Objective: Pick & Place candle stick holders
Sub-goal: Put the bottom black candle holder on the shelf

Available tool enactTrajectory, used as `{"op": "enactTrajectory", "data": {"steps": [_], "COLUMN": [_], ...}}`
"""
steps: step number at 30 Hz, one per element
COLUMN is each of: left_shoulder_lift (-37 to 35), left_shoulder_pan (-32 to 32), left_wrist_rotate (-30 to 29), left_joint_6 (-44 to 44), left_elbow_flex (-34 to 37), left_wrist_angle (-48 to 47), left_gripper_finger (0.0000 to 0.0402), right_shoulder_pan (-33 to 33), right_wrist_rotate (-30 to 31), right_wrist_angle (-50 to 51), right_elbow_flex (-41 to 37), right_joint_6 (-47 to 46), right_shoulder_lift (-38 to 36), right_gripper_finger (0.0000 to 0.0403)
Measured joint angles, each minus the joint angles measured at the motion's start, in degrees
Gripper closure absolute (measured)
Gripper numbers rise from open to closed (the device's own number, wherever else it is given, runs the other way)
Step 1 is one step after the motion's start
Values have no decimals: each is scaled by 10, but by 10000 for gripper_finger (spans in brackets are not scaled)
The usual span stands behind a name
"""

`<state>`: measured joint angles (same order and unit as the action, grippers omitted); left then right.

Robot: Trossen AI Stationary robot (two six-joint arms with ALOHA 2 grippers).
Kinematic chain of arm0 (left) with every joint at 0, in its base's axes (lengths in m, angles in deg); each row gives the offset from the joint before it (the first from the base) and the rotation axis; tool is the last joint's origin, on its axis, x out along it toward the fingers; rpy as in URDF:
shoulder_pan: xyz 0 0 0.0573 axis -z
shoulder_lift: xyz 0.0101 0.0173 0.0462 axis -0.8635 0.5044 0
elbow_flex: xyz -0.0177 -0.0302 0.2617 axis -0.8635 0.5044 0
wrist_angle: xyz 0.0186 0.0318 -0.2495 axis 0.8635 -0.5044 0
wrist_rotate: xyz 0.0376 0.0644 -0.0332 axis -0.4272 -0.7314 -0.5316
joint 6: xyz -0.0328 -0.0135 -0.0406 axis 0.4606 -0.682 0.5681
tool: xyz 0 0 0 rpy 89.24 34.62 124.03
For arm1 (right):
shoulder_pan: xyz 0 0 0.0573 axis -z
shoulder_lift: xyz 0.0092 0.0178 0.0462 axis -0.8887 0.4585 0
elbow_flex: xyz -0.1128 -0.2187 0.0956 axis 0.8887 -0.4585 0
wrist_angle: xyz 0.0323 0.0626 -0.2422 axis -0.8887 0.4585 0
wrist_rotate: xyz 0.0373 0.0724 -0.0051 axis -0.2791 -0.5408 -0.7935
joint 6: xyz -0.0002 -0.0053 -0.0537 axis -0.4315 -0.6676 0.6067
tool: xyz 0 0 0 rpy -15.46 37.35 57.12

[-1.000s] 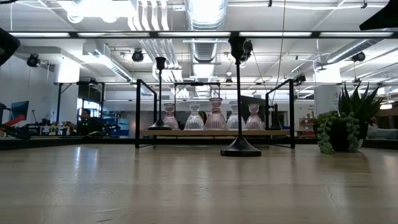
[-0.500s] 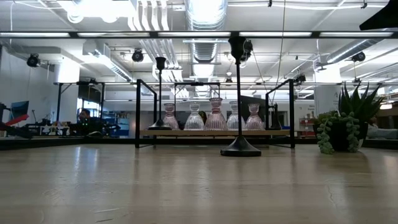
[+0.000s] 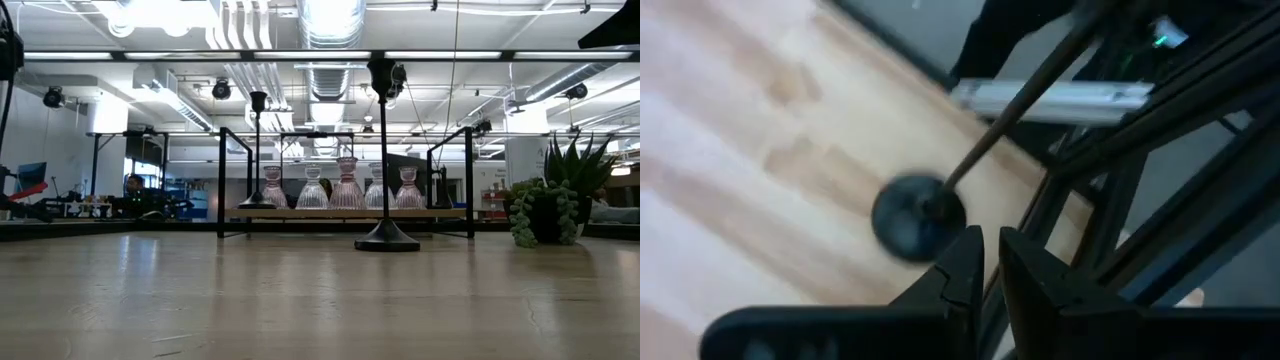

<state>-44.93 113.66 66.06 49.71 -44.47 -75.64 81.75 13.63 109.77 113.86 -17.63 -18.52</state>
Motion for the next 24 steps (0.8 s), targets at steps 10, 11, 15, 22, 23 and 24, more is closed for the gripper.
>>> {"op": "enactTrajectory", "data": {"steps": [10, 11, 15, 22, 23, 24], "left_shoulder_lift": [0, 0, 3, 21, 23, 25], "left_shoulder_pan": [0, 0, 0, -1, -2, -3], "left_wrist_rotate": [69, 74, 79, 53, 53, 53], "left_joint_6": [-53, -56, -57, -53, -52, -52], "left_elbow_flex": [0, 0, 0, 0, 0, 0], "left_wrist_angle": [33, 36, 36, 35, 35, 35], "left_gripper_finger": [362, 362, 358, 295, 284, 275], "right_shoulder_pan": [0, 0, 0, 0, 0, 0], "right_wrist_rotate": [0, 0, 0, 0, 0, 0], "right_wrist_angle": [0, 0, 0, 0, 0, 0], "right_elbow_flex": [0, 0, 0, 0, 0, 0], "right_joint_6": [0, 0, 0, 0, 0, 0], "right_shoulder_lift": [0, 0, 0, 0, 0, 0], "right_gripper_finger": [394, 394, 394, 394, 394, 394]}}
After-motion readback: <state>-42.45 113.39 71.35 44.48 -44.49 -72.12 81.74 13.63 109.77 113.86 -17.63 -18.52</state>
